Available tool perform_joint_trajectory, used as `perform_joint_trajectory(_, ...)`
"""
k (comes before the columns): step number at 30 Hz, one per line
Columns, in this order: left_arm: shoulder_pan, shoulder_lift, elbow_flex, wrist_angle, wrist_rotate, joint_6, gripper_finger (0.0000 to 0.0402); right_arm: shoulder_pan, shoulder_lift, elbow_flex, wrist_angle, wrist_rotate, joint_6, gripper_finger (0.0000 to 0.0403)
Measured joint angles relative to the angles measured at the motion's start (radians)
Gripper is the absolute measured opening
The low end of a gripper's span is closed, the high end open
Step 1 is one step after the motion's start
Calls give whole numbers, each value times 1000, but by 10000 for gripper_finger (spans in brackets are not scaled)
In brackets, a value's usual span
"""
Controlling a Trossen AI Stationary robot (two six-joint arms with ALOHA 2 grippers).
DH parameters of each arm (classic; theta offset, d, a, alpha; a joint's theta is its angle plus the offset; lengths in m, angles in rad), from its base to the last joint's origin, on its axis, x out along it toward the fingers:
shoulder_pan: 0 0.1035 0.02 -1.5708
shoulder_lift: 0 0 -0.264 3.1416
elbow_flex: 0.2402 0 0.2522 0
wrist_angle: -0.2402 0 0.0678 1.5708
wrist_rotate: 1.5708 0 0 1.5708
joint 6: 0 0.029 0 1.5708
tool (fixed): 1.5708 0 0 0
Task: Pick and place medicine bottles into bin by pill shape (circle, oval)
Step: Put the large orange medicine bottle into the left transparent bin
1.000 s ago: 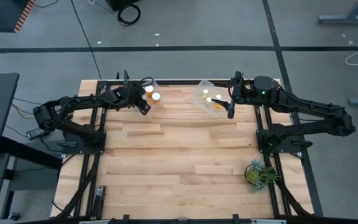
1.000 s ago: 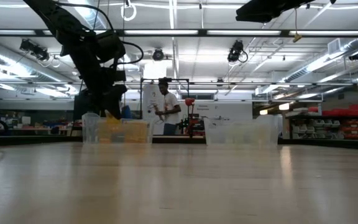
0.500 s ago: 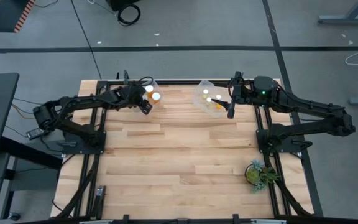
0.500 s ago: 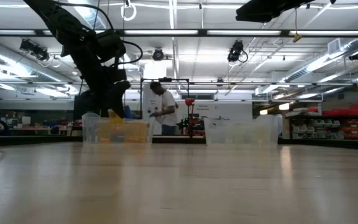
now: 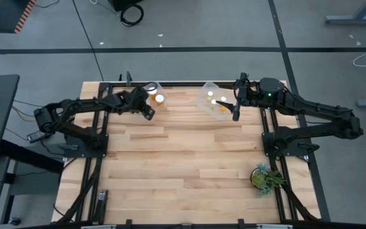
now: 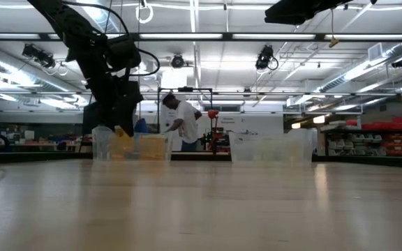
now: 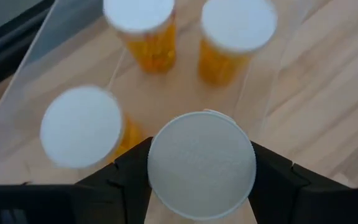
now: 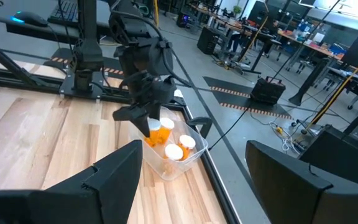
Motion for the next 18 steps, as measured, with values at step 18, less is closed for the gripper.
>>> perform_joint_trajectory(18, 0, 0, 0, -100, 0, 19, 219, 0, 0, 0, 0, 0, 0, 294)
